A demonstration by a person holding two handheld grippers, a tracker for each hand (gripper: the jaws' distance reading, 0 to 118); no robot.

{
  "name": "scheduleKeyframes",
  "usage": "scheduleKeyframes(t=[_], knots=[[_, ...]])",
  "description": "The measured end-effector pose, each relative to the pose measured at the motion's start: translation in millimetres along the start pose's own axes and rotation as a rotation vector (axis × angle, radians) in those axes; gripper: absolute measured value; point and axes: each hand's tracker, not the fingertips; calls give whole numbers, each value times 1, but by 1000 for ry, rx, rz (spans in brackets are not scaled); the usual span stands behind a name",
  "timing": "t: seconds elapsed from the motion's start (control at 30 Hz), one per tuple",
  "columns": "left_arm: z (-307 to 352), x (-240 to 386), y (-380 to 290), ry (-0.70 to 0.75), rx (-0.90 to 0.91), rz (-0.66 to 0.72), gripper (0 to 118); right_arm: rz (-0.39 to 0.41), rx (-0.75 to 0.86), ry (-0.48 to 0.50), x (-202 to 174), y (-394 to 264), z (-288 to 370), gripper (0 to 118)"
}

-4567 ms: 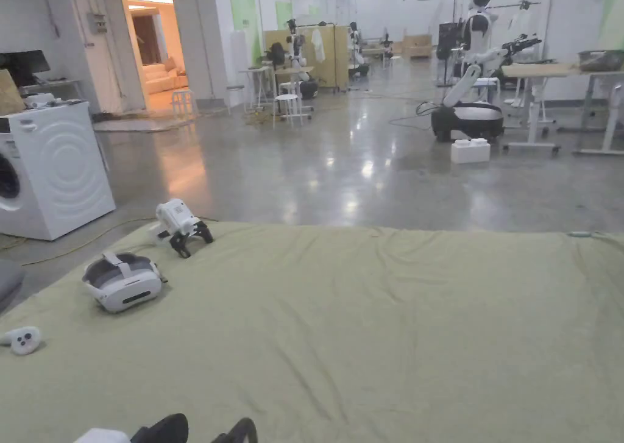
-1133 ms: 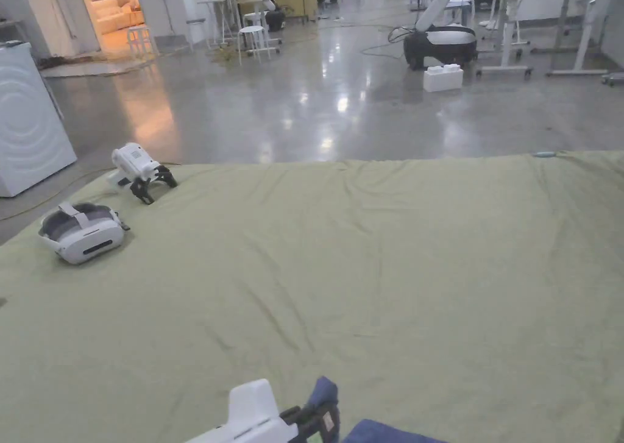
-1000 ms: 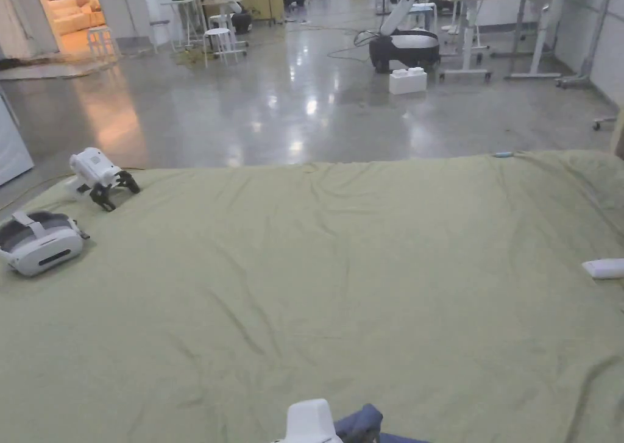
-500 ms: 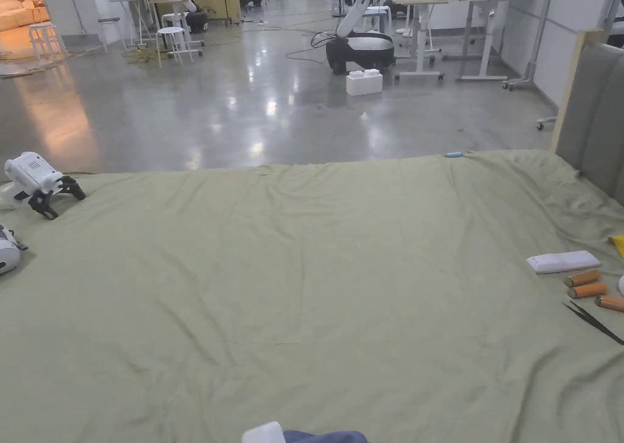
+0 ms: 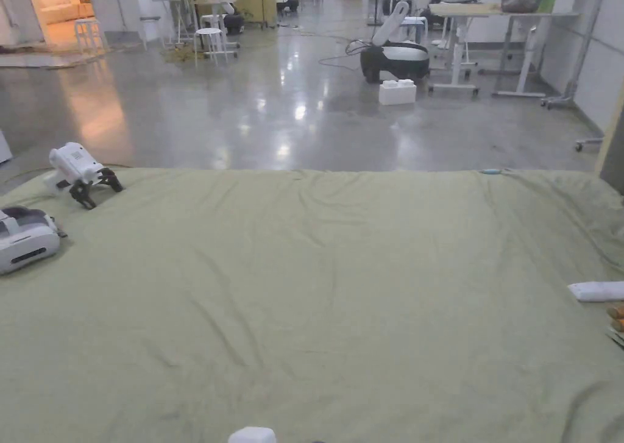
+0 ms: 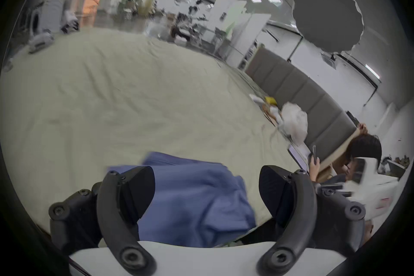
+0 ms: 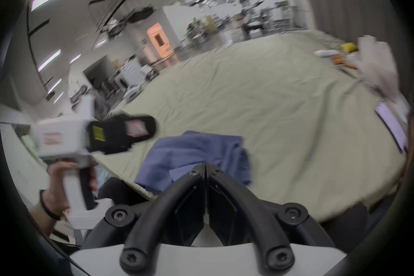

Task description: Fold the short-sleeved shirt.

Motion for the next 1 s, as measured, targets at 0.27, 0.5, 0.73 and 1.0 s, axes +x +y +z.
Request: scheduleKeyframes(t=[0.27, 0.5, 0.73, 1.0], knots=[[14, -100, -30, 88, -31, 353, 100, 188, -254, -231, 12, -4, -105, 0], [-61, -93, -47, -65, -220, 325, 36, 112, -263, -239, 12, 2, -99, 0], [-23, -122, -21, -127, -173, 429, 18, -91, -177, -98, 18, 15, -70, 0], [122, -296, 87, 342, -22, 212, 18, -105, -159, -78, 18, 14, -51, 0]])
